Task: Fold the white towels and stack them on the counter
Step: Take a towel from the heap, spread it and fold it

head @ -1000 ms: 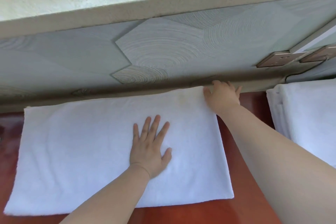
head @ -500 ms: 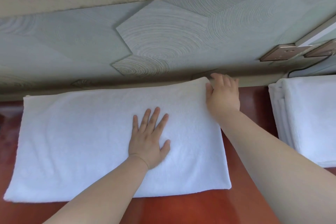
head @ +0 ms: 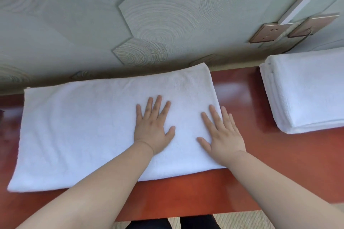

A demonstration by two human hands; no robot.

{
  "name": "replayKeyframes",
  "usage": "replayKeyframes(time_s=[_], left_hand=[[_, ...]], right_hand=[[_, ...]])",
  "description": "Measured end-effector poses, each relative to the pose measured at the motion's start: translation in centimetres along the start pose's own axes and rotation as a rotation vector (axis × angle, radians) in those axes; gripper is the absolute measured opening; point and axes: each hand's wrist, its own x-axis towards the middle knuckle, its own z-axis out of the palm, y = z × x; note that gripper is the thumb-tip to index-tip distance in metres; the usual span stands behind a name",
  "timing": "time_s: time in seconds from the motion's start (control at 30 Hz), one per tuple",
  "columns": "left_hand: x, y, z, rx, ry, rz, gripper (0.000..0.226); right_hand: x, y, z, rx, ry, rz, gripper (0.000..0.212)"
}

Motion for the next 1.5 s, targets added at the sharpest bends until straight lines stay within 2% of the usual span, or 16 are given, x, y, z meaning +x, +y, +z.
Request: replayKeyframes(time_s=[0.23,0.37,0.43,0.5,0.57,0.63,0.77,0.87,0.93,1.1,1.2,1.37,1.5], left_hand=[[-4.8,4.1,1.9,-0.023,-0.016,0.066,0.087],[-6.3,5.8,2.0,-0.039,-0.062,0.060,0.083],[-6.1,5.8,1.6,-0.039,-0.086,0.058,0.079],[-5.7,5.2,1.2,-0.104,-0.093,0.050,0.073],[-5.8,3.3,1.0,-0.196,-0.075,-0.001,0.069],[-6.7,-0.3,1.0,-0.190,-0.060,-0.083,0.070],[-11.6,-9.6,2.0,-0.095,-0.092,-0.280,0.071],[-15.8,-15.1,2.8,-0.106,-0.113,-0.357,0.073],[-17.8,-17.3,3.2,-0.123,-0.098,-0.363,0.073],[-21.0,-21.7,4.2,-0.239,-0.012,-0.497,0.076],[-23.2,-25.0,5.3,-0.241,0.010,-0.505,0.076],[-25.9,-32.1,6.6,-0.240,-0.022,-0.486,0.079],[-26.8,-33.7,7.0,-0.232,-0.030,-0.412,0.081]], right_hand=[[-8.5,0.7,2.4,0.014,-0.046,0.108,0.083],[-10.4,0.4,1.2,-0.014,-0.095,0.150,0.083],[-8.6,-0.7,-0.2,0.016,-0.051,0.122,0.080],[-5.7,-2.6,-1.7,0.048,-0.010,0.001,0.075],[-2.9,-4.5,-2.6,0.046,-0.047,-0.143,0.072],[-0.9,-5.3,-2.4,0.003,-0.115,-0.206,0.072],[0.0,-4.1,-1.3,-0.091,-0.142,-0.106,0.075],[0.7,-5.7,-2.0,-0.087,-0.170,-0.047,0.078],[1.7,-8.7,-2.8,-0.091,-0.175,-0.126,0.079],[5.7,-20.9,-3.5,-0.130,-0.186,-0.568,0.072],[8.2,-28.3,-2.6,-0.158,-0.206,-0.710,0.074],[14.2,-37.6,-2.2,-0.154,-0.166,-0.542,0.077],[17.8,-43.4,-2.2,-0.172,-0.164,-0.533,0.079]])
